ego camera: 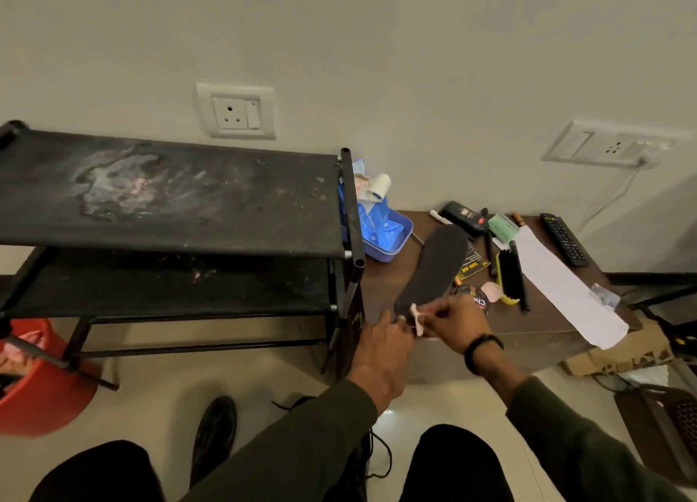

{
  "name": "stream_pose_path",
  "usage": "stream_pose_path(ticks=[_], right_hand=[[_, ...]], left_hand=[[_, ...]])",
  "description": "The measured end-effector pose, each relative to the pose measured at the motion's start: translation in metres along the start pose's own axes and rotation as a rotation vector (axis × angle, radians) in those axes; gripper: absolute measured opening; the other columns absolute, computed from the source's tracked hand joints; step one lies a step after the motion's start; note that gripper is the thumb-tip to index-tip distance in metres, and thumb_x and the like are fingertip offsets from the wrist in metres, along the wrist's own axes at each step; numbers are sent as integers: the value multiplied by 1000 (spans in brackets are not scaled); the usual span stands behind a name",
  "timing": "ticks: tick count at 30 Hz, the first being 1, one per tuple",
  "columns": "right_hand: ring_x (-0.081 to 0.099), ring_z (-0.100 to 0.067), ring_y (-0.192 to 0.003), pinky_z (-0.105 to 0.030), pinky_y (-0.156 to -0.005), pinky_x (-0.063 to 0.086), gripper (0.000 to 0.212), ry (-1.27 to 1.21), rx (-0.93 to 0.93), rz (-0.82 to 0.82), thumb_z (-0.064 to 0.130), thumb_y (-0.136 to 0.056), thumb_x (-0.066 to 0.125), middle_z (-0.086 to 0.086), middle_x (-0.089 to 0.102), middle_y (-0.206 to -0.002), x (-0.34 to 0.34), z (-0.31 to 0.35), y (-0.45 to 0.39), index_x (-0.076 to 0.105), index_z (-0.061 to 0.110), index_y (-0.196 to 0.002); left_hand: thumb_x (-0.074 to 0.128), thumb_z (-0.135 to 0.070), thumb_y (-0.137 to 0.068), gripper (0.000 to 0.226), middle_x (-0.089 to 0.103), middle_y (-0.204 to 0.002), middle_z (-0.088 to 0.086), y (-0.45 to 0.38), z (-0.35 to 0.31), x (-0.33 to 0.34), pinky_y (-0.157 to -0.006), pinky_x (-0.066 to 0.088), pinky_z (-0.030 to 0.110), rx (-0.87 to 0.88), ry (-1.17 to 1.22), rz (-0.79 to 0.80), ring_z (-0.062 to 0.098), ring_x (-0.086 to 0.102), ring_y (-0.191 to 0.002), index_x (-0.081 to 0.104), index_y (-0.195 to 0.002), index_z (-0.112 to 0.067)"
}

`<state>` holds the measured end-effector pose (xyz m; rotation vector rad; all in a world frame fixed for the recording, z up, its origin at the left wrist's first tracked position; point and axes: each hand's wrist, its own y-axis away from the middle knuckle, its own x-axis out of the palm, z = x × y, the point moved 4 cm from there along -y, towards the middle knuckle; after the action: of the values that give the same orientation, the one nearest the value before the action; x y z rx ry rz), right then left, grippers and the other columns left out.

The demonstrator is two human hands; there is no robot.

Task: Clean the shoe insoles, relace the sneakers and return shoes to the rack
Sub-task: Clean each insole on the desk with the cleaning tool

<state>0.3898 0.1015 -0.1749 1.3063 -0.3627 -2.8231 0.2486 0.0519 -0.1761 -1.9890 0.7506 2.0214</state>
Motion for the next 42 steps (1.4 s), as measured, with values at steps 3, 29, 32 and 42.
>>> stream_pose_path(ticks=[3,29,32,42], right_hand=[[71,-15,-84,-35,-83,59,14,-113,22,-176,9,-87,74,0,76,-90,-28,15,-37,78,22,-90],[68,-23,-87,-17,-75,41,15,335,-244,-185,1,-81,75,-7,73,-94,29,26,-24,80,12,-89],[67,-20,-81,-4,-66,34,11,278,-298,-148,2,-80,77,-4,71,-87,38,29,5,80,12,-83],[68,-18,-96,-23,-80,46,20,133,-159,-187,9,-90,69,-1,76,-103,-16,23,-6,80,18,-103]], left_hand=[[61,-11,-91,57,45,-147,8,-1,2,-3,-103,45,45,-6,18,14,33,35,-133,46,-146,-11],[58,-27,-94,44,48,-140,5,4,-4,4,-91,47,41,-35,41,-41,29,37,-126,55,-137,-17],[60,-29,-95,50,42,-147,7,17,-3,12,-100,44,45,-22,95,-55,29,34,-135,49,-143,-17],[64,-14,-94,36,58,-125,9,4,18,-11,-94,52,40,-123,320,-262,27,52,-117,57,-129,-12]])
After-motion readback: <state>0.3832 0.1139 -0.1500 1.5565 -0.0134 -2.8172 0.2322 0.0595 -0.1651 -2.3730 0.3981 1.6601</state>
